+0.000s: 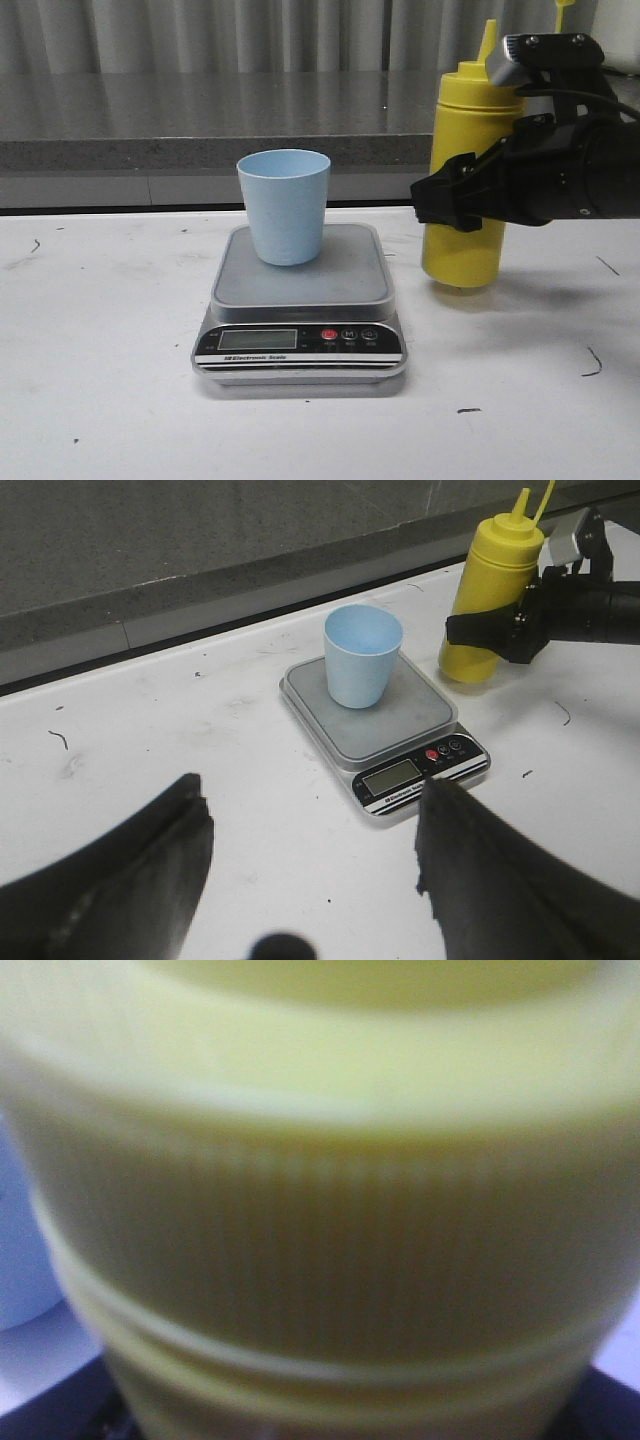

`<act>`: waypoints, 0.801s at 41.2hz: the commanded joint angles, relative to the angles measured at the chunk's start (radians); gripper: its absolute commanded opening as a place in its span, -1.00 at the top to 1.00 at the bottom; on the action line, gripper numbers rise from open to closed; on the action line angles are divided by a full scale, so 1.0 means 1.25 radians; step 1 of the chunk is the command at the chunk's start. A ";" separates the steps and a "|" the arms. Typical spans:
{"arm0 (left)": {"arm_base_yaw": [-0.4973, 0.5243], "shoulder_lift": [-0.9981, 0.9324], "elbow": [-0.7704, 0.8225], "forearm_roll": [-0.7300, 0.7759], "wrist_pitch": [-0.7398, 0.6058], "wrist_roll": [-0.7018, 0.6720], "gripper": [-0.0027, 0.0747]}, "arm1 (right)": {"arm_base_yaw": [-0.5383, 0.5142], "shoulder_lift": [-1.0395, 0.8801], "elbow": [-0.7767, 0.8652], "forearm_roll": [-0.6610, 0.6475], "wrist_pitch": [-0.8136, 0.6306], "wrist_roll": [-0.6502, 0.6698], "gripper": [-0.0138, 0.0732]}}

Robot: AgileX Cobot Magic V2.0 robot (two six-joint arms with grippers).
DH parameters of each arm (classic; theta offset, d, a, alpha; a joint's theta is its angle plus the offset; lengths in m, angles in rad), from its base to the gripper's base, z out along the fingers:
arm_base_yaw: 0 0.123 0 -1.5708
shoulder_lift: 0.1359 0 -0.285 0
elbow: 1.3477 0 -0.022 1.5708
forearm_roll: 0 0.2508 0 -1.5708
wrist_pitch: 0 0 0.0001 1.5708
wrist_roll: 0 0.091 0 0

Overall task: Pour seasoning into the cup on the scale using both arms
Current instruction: 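Set the bottle down beside the scale, open the right gripper, withdraw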

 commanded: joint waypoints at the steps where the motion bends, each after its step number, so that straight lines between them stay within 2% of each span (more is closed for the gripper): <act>1: 0.002 0.008 -0.020 -0.009 -0.059 0.001 -0.20 | -0.007 -0.013 -0.021 0.019 -0.129 -0.044 0.08; 9: 0.002 0.008 -0.020 -0.009 -0.059 0.001 -0.20 | -0.007 0.011 -0.021 0.060 -0.132 -0.072 0.07; 12: 0.002 0.008 -0.020 -0.009 -0.059 0.001 -0.20 | -0.007 0.015 -0.021 0.066 -0.130 -0.072 0.02; 19: 0.002 0.008 -0.020 -0.009 -0.059 0.001 -0.20 | -0.007 0.019 -0.021 0.070 -0.130 -0.072 -0.39; 24: 0.002 0.008 -0.020 -0.009 -0.059 0.001 -0.20 | -0.007 0.019 -0.021 0.079 -0.124 -0.072 -0.56; 33: 0.002 0.008 -0.020 -0.009 -0.059 0.001 -0.20 | -0.007 0.012 -0.018 0.089 -0.099 -0.056 -0.57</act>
